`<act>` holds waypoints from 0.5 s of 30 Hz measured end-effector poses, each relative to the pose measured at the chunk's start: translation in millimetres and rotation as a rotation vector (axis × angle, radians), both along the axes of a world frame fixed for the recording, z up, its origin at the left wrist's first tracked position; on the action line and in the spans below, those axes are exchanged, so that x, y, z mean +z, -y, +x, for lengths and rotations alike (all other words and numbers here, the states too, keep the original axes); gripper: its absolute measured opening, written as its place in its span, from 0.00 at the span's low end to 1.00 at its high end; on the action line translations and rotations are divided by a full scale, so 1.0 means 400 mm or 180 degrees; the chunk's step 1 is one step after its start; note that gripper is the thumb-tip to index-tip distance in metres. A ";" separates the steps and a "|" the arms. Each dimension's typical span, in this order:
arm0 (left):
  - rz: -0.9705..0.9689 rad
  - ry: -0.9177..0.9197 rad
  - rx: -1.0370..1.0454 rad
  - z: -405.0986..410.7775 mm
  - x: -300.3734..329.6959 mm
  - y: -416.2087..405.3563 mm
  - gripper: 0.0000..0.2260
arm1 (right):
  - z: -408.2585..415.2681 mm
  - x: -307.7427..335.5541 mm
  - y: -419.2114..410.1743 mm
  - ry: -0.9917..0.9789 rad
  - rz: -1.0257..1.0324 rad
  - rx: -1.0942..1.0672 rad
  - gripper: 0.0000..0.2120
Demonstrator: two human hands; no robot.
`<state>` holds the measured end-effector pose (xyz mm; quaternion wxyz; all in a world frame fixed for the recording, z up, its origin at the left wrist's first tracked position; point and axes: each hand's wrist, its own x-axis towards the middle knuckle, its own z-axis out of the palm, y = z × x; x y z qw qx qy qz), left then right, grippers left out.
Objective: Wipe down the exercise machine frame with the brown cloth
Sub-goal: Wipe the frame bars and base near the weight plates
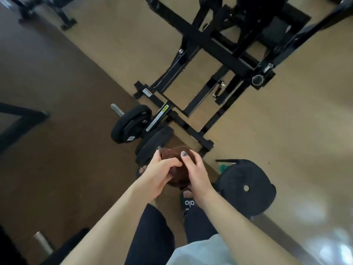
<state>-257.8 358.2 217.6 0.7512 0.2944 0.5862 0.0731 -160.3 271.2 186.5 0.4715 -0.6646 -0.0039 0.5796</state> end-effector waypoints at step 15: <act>0.1696 -0.0733 -0.3252 0.104 -0.512 -0.296 0.20 | 0.078 -0.507 -0.109 0.0707 -0.0397 -0.0895 0.24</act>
